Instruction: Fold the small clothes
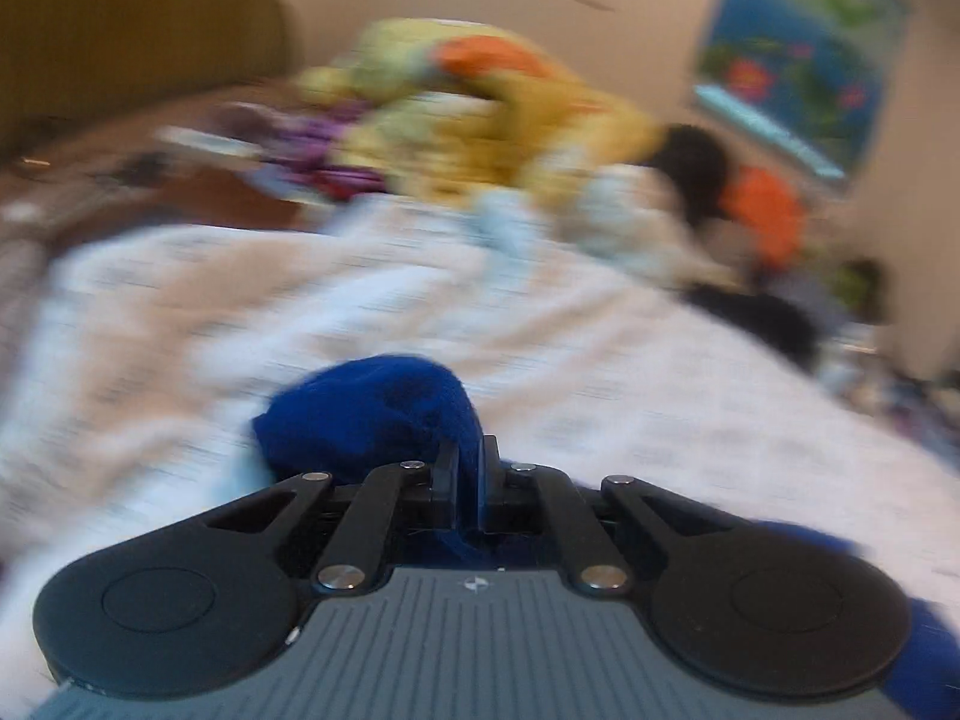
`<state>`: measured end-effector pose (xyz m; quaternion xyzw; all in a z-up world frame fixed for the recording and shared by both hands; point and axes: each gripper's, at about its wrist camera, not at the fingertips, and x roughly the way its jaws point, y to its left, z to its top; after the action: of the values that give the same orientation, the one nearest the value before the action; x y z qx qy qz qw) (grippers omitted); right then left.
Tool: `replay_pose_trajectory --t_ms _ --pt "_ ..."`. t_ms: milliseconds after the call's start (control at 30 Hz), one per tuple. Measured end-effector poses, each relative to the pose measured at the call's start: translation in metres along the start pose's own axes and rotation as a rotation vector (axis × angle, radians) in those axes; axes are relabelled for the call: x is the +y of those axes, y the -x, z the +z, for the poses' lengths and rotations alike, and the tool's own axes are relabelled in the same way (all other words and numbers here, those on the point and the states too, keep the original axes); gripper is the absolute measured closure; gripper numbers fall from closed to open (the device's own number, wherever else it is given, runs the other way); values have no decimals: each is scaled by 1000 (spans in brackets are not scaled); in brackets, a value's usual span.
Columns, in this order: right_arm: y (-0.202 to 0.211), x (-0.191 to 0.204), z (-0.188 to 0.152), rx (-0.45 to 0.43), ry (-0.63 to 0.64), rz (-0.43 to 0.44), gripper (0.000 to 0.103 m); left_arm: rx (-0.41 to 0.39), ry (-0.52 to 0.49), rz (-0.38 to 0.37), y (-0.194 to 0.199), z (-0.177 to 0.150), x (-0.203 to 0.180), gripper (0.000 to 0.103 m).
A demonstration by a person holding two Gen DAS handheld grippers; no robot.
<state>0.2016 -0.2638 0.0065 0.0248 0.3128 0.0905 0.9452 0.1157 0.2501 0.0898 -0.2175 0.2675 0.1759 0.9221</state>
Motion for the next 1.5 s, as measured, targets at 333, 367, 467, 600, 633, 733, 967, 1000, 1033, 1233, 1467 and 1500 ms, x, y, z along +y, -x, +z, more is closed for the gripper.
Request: replay_pose_trajectory --t_ms 333,367,467,600,633,733,967,1000,1033,1233,1467,1500 --pt "2 -11 -1 -6 -71 45 73 282 -189 -591 10 -145 -212 0" --pt "2 -13 -1 -7 -82 52 73 239 -189 -584 18 -156 -206 1" --pt "2 -16 -1 -10 -109 68 73 211 -242 -554 27 -171 -187 2" --pt "13 -17 13 90 -299 113 68 175 -251 -449 27 -174 -146 2" --pt "18 -19 14 114 -397 230 68 184 -231 -439 24 -172 -135 2" --pt "8 6 12 301 -479 501 65 151 -200 -439 22 -172 -117 0" --pt "-12 61 13 384 -352 455 73 147 -150 -473 24 -169 -110 0" --pt "-16 68 13 390 -313 429 94 144 -139 -472 25 -167 -107 0" --pt "-16 72 13 373 -284 422 96 131 -128 -474 28 -163 -104 0" --pt "26 30 44 225 -334 470 99 13 3 -513 44 -101 -59 0" --pt "27 -57 30 231 -409 309 99 300 151 -435 -57 -41 -33 0" --pt "24 -58 27 237 -409 304 99 360 176 -428 -73 -42 -37 0"
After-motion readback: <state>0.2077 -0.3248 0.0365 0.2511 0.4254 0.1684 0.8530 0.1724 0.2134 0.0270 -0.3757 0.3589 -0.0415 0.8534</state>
